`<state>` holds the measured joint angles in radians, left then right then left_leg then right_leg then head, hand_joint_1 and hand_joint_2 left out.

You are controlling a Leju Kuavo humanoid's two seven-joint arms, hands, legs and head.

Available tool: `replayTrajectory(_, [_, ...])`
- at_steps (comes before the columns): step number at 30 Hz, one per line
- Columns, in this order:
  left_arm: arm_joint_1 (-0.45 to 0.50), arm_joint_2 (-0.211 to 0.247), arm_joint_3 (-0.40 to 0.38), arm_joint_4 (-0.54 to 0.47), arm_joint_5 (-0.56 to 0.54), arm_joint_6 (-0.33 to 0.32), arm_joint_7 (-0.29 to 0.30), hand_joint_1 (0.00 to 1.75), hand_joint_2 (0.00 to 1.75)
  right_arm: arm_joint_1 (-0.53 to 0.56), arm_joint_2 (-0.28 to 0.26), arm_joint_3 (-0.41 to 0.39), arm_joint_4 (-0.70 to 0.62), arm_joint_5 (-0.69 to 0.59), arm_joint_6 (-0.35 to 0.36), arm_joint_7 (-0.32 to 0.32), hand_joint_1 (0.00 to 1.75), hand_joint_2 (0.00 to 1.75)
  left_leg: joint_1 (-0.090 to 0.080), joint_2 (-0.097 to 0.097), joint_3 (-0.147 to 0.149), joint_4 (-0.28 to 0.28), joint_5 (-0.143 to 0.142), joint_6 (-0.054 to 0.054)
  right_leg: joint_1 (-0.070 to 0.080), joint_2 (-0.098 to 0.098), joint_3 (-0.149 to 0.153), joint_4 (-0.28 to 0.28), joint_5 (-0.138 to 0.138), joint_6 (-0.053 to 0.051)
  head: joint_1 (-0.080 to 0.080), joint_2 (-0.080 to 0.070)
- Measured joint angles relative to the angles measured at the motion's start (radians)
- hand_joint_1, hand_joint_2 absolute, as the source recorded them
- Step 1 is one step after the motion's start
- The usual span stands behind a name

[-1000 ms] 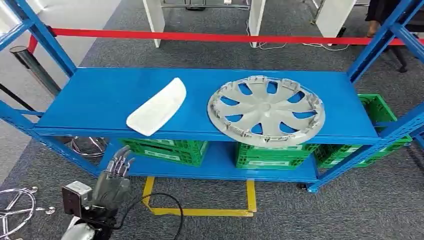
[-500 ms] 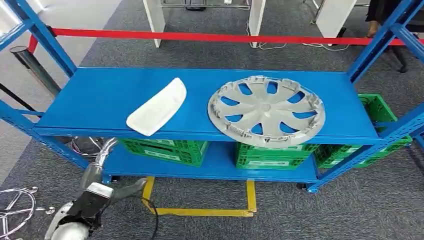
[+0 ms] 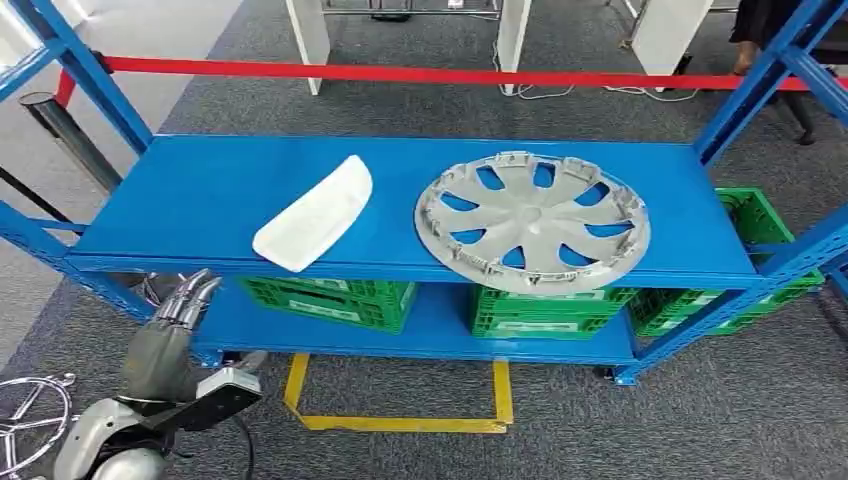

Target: Take the parts from the cabinet and place them on the table.

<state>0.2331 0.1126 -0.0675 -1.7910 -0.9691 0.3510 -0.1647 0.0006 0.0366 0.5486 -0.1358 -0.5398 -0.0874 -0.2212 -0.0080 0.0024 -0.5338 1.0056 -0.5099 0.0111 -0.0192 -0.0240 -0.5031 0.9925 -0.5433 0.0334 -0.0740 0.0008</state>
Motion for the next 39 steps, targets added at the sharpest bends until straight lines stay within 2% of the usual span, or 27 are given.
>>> replayTrajectory(7, [-0.029, 0.069, 0.003, 0.007, -0.217, 0.027, 0.133, 0.0, 1.75, -0.001, -0.003, 0.021, 0.006, -0.014, -0.003, 0.007, 0.0, 0.0, 0.0, 0.0, 0.0, 0.0, 0.0, 0.0, 0.0, 0.0, 0.0, 0.0, 0.0, 0.0, 0.0, 0.0])
replayTrajectory(14, [-0.085, 0.122, 0.017, 0.077, -0.388, 0.022, 0.251, 0.0, 1.75, -0.006, -0.013, 0.042, 0.007, -0.029, 0.0, 0.018, 0.0, 0.0, 0.0, 0.0, 0.0, 0.0, 0.0, 0.0, 0.0, 0.0, 0.0, 0.0, 0.0, 0.0, 0.0, 0.0])
replayTrajectory(17, [-0.113, 0.134, 0.018, 0.117, -0.445, -0.001, 0.292, 0.0, 1.75, -0.007, -0.018, 0.052, 0.007, -0.034, 0.004, 0.022, 0.0, 0.0, 0.0, 0.0, 0.0, 0.0, 0.0, 0.0, 0.0, 0.0, 0.0, 0.0, 0.0, 0.0, 0.0, 0.0])
replayTrajectory(26, [-0.224, 0.134, -0.008, 0.257, -0.489, -0.048, 0.311, 0.0, 1.75, -0.015, -0.032, 0.072, 0.008, -0.036, 0.009, 0.036, 0.0, 0.0, 0.0, 0.0, 0.0, 0.0, 0.0, 0.0, 0.0, 0.0, 0.0, 0.0, 0.0, 0.0, 0.0, 0.0])
replayTrajectory(39, [-0.379, 0.103, -0.082, 0.432, -0.498, -0.045, 0.322, 0.0, 1.75, -0.018, -0.044, 0.1, 0.008, -0.031, 0.014, 0.045, 0.0, 0.0, 0.0, 0.0, 0.0, 0.001, 0.0, 0.0, 0.0, 0.0, 0.0, 0.0, 0.0, 0.0, 0.0, 0.0])
